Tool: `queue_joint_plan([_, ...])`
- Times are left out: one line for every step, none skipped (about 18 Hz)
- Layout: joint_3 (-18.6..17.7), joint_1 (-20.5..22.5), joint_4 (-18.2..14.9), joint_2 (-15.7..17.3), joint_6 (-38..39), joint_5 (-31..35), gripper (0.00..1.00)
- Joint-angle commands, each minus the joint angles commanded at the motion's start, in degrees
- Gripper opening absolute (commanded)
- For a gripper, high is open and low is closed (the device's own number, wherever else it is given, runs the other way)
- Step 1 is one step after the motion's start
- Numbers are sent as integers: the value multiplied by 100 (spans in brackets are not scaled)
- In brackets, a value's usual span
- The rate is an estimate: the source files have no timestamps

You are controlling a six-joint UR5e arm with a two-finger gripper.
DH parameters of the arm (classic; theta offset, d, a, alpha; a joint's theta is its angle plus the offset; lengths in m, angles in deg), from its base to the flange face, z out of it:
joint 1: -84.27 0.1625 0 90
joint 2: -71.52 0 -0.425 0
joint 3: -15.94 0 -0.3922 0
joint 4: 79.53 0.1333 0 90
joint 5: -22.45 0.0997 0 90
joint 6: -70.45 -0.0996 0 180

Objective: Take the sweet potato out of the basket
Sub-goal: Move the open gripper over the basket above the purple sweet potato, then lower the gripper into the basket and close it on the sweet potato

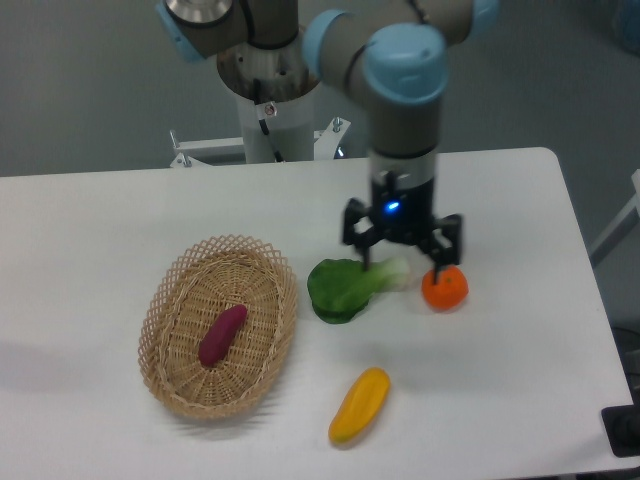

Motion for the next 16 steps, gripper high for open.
queue_joint_plan([-61, -175, -9, -79, 18, -9, 100])
queue_joint_plan([-97, -368, 9, -149, 44, 9, 100])
queue_joint_plan([-140, -518, 113, -228, 140, 9, 100])
queue_joint_plan([-228, -615, 236, -290, 219, 9, 100])
queue_joint_plan([-316, -703, 385, -377, 237, 0, 100])
queue_joint_plan([-360, -835, 535, -491, 229, 9, 100])
queue_joint_plan([-404, -967, 588, -571, 194, 9, 100])
queue_joint_plan([-457, -1011, 615, -615, 168, 0, 100])
queue_joint_plan([-466, -1038, 615, -676, 159, 0, 100])
queue_joint_plan([-466, -1116, 615, -747, 159, 0, 100])
queue_joint_plan([-466, -1169, 624, -826, 141, 0, 100])
queue_joint_plan([-457, -1205, 668, -913, 89, 9, 100])
queue_joint_plan([-449, -1249, 790, -1001, 45, 9, 100])
queue_joint_plan([-457, -1275, 861, -1089, 27, 26, 100])
queue_joint_plan([-483, -1345, 870, -1142, 18, 35, 100])
queue_joint_plan([-484, -1389, 888, -1178, 18, 96, 100])
